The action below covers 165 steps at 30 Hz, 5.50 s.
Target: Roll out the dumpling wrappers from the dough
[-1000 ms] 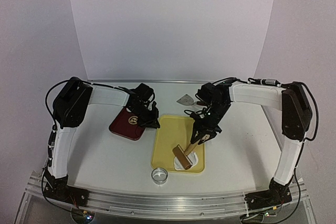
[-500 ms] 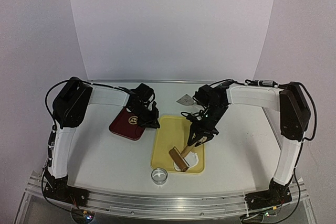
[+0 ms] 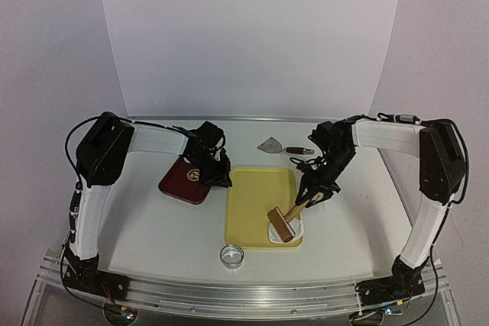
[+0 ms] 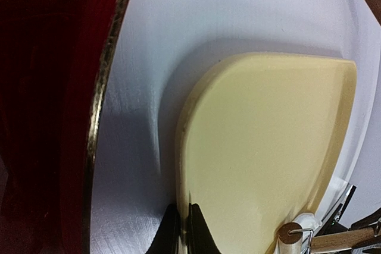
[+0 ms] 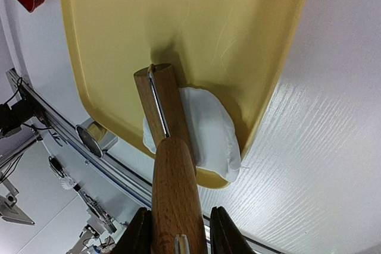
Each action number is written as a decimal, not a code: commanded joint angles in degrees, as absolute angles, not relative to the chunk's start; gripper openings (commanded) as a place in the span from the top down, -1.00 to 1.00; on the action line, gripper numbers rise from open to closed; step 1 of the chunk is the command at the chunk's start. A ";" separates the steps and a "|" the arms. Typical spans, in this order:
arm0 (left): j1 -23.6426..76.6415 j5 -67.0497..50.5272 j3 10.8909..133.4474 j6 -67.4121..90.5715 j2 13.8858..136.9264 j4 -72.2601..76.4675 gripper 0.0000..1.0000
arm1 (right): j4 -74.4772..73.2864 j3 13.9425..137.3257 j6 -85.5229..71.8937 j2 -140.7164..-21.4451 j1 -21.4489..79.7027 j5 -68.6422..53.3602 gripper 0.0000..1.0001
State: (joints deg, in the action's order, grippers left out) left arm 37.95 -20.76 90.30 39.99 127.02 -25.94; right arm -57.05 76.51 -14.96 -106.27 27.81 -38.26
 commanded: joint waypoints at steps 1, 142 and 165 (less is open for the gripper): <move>36.71 -14.09 91.69 37.17 129.26 -31.42 1.00 | -65.49 72.60 -14.13 -111.59 24.76 -3.36 1.00; 36.12 -16.26 101.97 34.68 132.54 -33.57 1.00 | -52.39 82.39 -14.37 -121.30 39.65 -16.69 1.00; 34.98 -14.88 98.99 34.32 130.92 -32.42 1.00 | -59.86 78.87 -16.26 -112.66 29.99 -6.91 1.00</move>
